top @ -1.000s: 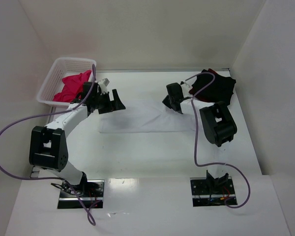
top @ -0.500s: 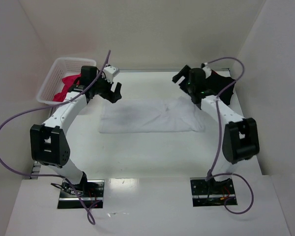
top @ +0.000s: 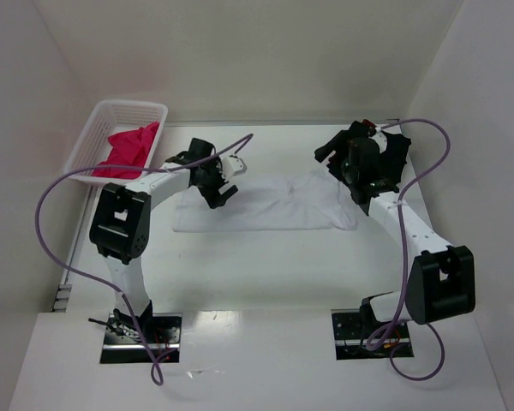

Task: Fold and stack the t-shirts
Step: Rotate the tshirt 90 degrees

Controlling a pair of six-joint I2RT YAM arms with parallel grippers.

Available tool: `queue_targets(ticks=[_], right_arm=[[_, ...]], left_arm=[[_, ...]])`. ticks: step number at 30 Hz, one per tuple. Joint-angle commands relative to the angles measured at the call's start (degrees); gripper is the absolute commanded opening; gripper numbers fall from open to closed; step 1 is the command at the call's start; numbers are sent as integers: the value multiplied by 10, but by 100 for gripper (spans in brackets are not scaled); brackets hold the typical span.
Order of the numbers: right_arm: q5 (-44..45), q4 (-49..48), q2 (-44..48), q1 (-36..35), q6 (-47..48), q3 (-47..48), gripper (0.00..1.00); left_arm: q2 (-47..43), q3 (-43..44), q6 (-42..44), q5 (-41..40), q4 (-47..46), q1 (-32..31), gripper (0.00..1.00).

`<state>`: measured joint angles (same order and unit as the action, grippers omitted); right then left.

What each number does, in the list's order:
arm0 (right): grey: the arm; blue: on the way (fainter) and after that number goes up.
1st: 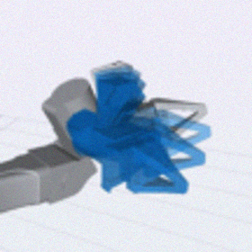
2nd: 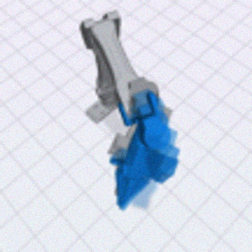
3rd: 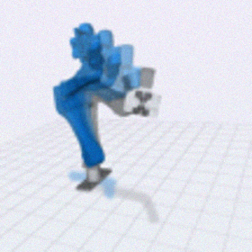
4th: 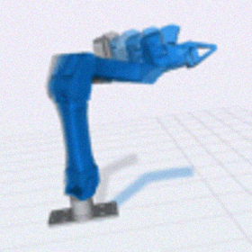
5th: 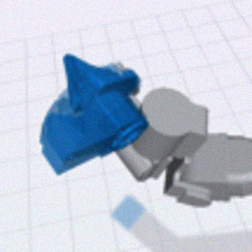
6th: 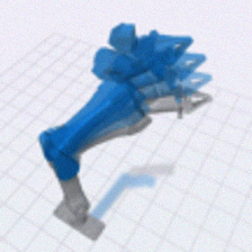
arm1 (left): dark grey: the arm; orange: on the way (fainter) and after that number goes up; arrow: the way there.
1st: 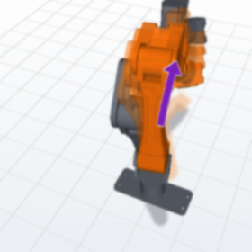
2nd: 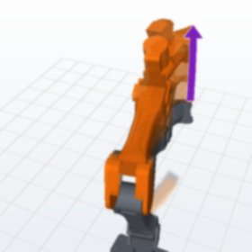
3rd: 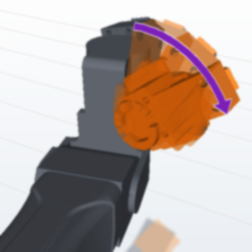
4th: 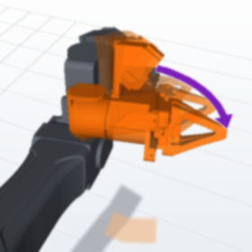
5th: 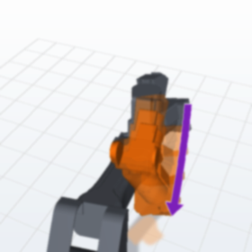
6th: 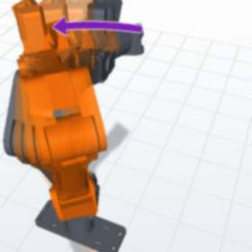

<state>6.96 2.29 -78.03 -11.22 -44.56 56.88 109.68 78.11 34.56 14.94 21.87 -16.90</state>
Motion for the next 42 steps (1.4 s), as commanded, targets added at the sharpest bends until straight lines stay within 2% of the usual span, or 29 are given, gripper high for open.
queue_targets(ticks=[1,10,18,22,24,30,34,38,42], right_arm=[[-4,8,48,0,-7,-12,100],[-22,15,49,0,-2,-25,100],[-20,15,37,0,-2,-25,100],[-8,16,37,0,-7,-38,100],[-4,20,31,0,-8,-54,100],[-3,22,20,0,-34,-110,100],[3,21,5,-13,-35,-129,100],[14,26,-30,-43,-35,-137,100],[29,59,-69,-57,-35,-116,100]], left_arm=[[24,30,31,-40,5,-16,99],[78,76,10,-28,78,-21,99],[94,71,-47,-90,116,-77,99],[72,38,-117,-74,138,-82,99],[43,-13,-138,-68,138,-82,99],[-14,-84,-233,-62,144,-122,99],[28,-85,-318,-98,179,-166,99],[51,-84,-381,-62,167,-227,99],[51,-80,-451,-73,159,-238,99]])
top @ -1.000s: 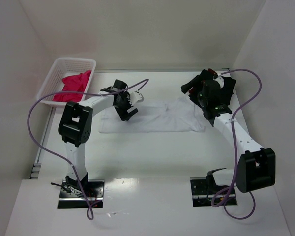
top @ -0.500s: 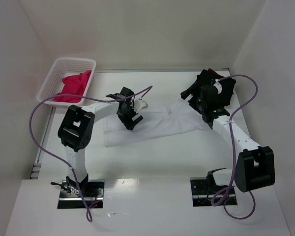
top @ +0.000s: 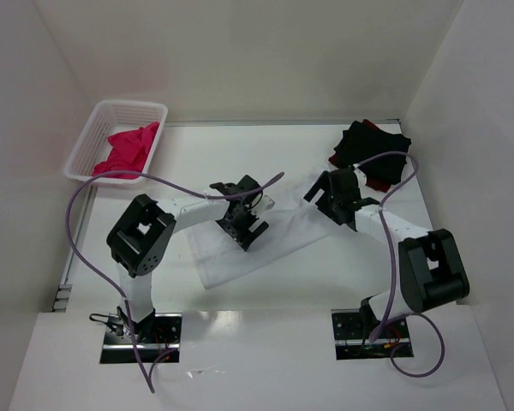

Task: Fold and stack the t-shirts
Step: Rotate the tshirt 90 degrees

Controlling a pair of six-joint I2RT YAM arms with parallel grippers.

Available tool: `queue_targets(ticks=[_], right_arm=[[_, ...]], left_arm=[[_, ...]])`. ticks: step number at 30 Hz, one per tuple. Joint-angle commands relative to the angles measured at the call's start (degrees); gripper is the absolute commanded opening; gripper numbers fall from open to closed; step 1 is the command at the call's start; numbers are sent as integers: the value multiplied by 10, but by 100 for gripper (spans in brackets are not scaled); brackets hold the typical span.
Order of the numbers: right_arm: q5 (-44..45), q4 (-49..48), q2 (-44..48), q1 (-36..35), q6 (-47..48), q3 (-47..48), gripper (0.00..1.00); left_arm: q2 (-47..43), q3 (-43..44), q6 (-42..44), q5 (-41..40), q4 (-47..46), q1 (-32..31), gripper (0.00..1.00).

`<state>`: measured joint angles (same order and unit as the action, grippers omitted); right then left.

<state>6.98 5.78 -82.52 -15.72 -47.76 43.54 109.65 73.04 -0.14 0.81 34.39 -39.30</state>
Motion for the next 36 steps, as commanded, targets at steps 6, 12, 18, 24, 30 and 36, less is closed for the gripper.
queue_targets(ticks=[6,12,18,24,30,36], right_arm=[[66,49,-70,-12,-8,41,100],[66,68,-137,-12,-24,91,100],[72,88,-182,-12,-24,152,100],[66,88,-238,-25,-23,211,100],[55,116,-321,-61,-13,325,100],[54,131,-393,-90,-6,427,100]], left_arm=[[1,-46,-206,39,24,-19,99],[-68,-107,-294,28,-27,-19,99],[-91,-145,-328,54,-52,-24,99],[-101,-157,-328,67,-53,-24,99],[-100,-157,-323,92,-53,-39,99],[-95,-158,-323,106,-67,-44,99]])
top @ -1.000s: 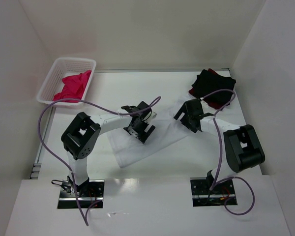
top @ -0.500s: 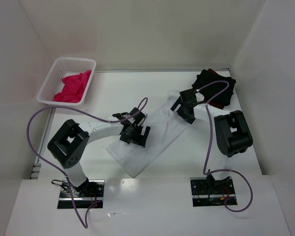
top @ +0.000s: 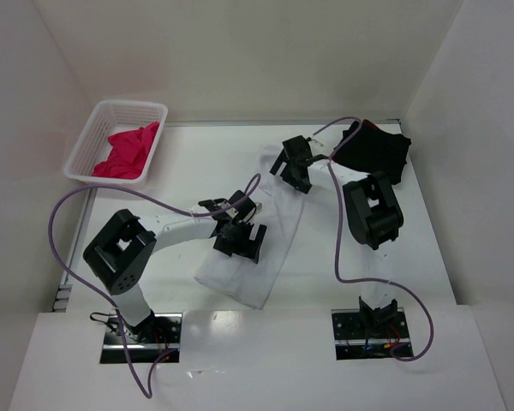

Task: Fold and stack the t-shirts
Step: Rotate the tshirt 90 degrees

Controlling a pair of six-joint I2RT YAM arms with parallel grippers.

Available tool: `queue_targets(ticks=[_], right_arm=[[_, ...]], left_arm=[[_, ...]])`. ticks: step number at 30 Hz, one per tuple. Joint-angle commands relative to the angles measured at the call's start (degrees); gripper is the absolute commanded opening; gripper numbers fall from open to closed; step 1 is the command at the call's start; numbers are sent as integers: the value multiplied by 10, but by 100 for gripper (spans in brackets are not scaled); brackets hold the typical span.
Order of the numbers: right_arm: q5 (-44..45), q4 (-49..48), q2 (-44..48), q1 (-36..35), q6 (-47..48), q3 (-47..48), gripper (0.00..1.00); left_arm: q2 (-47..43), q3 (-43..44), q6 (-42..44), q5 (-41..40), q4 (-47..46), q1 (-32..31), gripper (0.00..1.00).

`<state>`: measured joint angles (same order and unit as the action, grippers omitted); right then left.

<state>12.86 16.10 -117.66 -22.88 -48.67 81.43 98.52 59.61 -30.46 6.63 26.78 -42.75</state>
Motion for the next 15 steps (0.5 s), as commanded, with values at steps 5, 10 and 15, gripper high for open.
queue_targets(ticks=[5,10,15], right_arm=[[-10,38,-89,-23,24,136,100],[-5,62,-152,-23,46,226,100],[-5,102,-213,-23,83,350,100]], left_arm=[[16,-29,-20,79,-19,-9,99],[33,-29,-20,110,-38,-9,99],[51,-23,-25,124,-50,-15,99]])
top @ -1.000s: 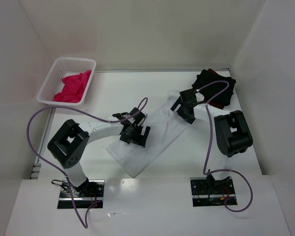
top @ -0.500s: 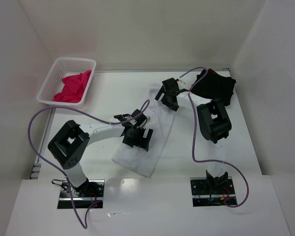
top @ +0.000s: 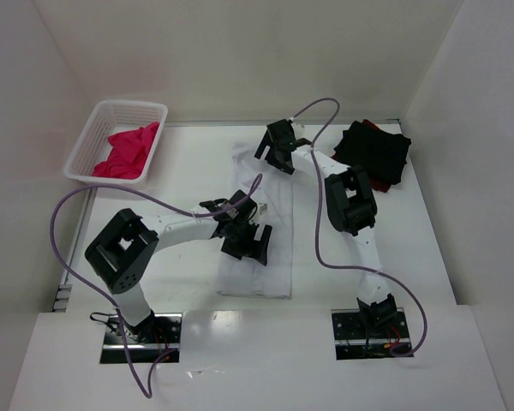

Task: Fold and stack the t-shirts
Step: Rotate the tshirt 90 degrees

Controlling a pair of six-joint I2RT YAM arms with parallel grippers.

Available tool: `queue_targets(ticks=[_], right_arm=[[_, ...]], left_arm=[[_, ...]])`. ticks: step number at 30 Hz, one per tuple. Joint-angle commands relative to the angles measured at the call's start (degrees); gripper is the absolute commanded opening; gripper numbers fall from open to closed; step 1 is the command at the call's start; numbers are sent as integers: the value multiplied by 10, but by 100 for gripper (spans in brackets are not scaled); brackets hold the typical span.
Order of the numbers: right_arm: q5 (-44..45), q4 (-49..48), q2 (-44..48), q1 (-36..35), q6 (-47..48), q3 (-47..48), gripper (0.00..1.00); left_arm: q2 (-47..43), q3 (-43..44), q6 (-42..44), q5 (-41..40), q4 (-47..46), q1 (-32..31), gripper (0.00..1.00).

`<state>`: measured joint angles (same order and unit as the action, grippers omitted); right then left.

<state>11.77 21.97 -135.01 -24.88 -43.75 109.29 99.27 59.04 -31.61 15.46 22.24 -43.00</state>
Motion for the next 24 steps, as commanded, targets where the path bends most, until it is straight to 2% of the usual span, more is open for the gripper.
queue_targets(ticks=[1,4,9,12,15,17,20,24], right_arm=[[6,62,-54,-3,35,104,100],[18,75,-52,-3,40,123,100],[38,0,59,-3,58,34,100],[20,-11,127,0,68,9,100],[1,-11,195,2,86,-26,100],[-22,-23,244,2,94,-86,100],[-67,-31,306,2,94,-155,100],[-69,-48,412,-12,75,-324,100]], left_arm=[[44,-17,-13,30,-4,-12,99],[29,-17,-24,-4,3,-12,99],[8,-11,-36,-30,8,-12,99],[0,21,-36,-39,31,-12,99],[-71,32,-50,-88,46,-12,99],[-141,45,-58,-129,63,-12,99],[-191,44,-64,-145,71,-9,99],[-246,-9,-103,-170,71,-2,99]])
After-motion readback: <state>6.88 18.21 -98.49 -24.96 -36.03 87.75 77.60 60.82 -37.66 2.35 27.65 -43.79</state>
